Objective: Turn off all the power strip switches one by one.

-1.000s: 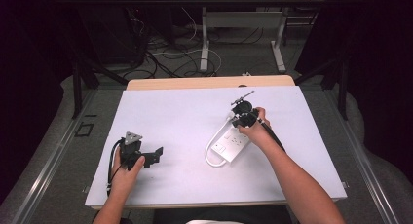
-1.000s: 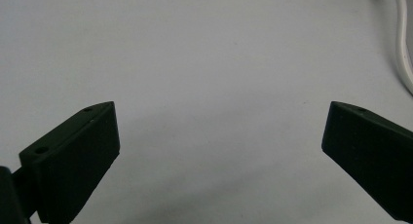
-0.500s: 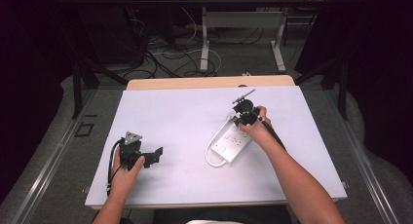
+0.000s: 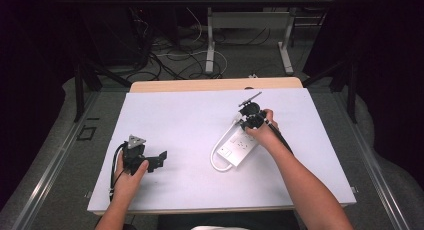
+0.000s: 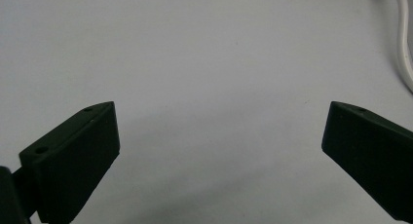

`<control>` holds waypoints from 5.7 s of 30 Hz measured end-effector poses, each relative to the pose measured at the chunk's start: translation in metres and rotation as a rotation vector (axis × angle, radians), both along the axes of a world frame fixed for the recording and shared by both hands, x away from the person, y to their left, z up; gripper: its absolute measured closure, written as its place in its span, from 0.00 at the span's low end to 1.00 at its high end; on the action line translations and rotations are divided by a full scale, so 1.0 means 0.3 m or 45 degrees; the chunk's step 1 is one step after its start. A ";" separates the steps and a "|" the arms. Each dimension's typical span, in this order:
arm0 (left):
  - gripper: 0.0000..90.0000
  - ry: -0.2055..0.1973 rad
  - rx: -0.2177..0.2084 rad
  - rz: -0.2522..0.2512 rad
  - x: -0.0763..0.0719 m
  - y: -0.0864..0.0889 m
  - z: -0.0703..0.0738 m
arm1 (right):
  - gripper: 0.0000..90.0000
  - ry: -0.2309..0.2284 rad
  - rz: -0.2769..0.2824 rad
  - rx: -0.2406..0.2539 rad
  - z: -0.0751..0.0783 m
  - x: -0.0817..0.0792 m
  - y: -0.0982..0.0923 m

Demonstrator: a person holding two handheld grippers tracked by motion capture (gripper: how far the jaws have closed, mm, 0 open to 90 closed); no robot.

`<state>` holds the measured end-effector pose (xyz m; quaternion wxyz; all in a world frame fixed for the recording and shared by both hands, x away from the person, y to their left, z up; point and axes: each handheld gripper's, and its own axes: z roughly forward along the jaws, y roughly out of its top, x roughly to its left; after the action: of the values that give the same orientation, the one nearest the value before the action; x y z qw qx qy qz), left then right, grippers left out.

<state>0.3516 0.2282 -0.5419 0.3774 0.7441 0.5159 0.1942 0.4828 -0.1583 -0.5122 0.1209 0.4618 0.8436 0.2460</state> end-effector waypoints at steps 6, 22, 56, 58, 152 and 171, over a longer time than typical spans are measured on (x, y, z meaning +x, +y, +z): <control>0.00 -0.008 -0.002 0.003 -0.001 -0.002 -0.001 | 1.00 0.013 -0.017 0.013 -0.001 0.001 -0.001; 0.00 -0.008 -0.001 0.002 -0.001 -0.002 0.000 | 1.00 0.011 -0.004 0.008 -0.010 0.002 -0.001; 0.00 -0.001 0.000 -0.001 0.000 0.000 0.000 | 1.00 0.006 -0.015 -0.007 0.027 0.022 -0.009; 0.00 -0.001 0.000 -0.001 0.000 0.000 0.000 | 1.00 0.009 -0.018 -0.001 0.032 0.023 -0.011; 0.00 0.005 -0.003 0.003 0.002 -0.001 -0.001 | 1.00 0.116 -0.137 -0.017 0.006 0.137 -0.072; 0.00 0.006 -0.005 0.000 0.005 -0.007 -0.005 | 0.99 0.111 -0.136 -0.030 0.019 0.127 -0.074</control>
<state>0.3530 0.2261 -0.5434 0.3777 0.7438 0.5171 0.1916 0.5210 -0.1804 -0.5066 0.1023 0.5149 0.8251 0.2088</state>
